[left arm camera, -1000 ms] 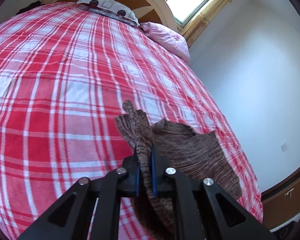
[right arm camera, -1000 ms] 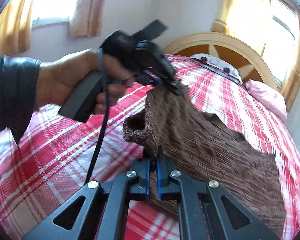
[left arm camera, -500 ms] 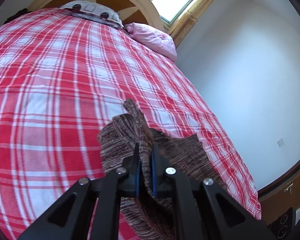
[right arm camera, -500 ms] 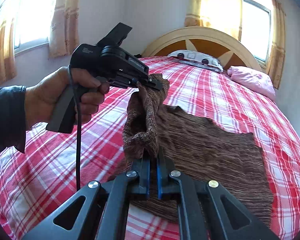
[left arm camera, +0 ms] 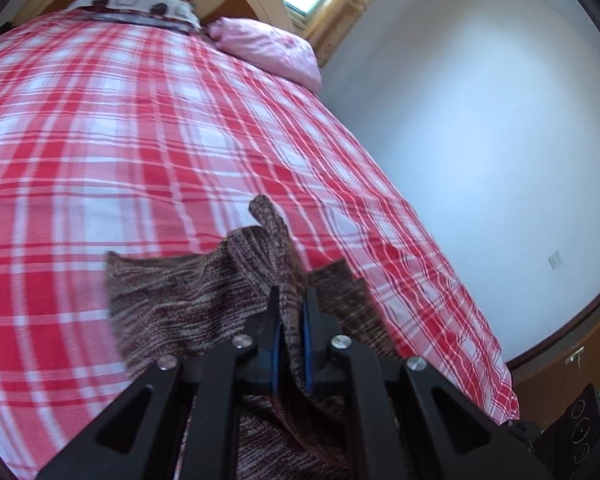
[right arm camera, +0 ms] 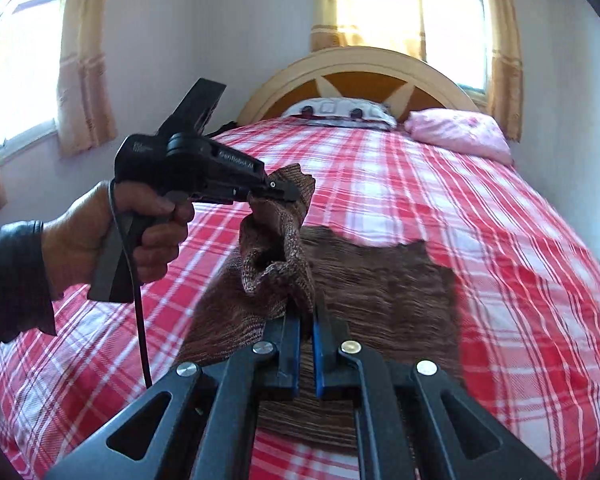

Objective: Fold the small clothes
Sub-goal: 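Lift the sweater edge with both tools and fold it over the rest, then lower the folded edge onto the sweater and open both tools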

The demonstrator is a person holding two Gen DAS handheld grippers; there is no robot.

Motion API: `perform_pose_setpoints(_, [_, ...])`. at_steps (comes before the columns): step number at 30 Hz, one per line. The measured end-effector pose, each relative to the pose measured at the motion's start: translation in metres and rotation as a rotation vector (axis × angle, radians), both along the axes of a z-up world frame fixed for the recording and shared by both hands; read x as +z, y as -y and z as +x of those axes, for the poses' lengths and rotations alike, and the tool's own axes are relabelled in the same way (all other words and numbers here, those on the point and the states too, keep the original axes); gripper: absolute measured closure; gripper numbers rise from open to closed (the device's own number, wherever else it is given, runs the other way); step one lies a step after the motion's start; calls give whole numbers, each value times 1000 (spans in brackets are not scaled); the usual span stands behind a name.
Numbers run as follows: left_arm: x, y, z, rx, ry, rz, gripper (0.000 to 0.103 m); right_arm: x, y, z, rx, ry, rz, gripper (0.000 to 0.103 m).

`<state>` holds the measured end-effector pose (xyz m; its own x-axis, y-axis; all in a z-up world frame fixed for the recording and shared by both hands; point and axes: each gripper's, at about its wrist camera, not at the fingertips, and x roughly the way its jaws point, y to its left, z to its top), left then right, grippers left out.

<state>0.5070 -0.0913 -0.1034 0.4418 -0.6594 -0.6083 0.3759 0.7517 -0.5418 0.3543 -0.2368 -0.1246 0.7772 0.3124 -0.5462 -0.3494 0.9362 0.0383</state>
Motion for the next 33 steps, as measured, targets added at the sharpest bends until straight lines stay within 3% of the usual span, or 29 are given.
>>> perform_pose_setpoints(8, [-31,73,8,-85,-26,83,94,-46,66,5,-93,-151,85,99])
perform_pose_setpoints(13, [-10,82,4,-93,18,88,93,-66,90,12,-122,-238,185,99])
perform_pose_setpoints(14, [-2,77,1,-83,38,86,87,-67,91,11,-122,-238,189,99])
perform_pose_setpoints(17, [6,68,-4,-57,47,126,52,-69,91,10,-123,-247,186,99])
perform_pose_setpoints(18, [6,67,-5,-52,46,135,49,-70,92,10,-124,-251,189,99])
perform_pose_setpoints(26, [-8,86,-8,-72,-39,203,48,-75,95,14,-132,-277,222,99])
perform_pose_setpoints(31, [-12,122,-2,-56,-75,290,45,-77,95,15,-128,-272,230,99])
perform_pose_setpoints(32, [-16,130,0,-49,-81,340,45,-78,96,14,-127,-273,237,99])
perform_pose_setpoints(33, [-23,136,1,-42,-98,394,54,-79,97,14,-126,-275,245,99])
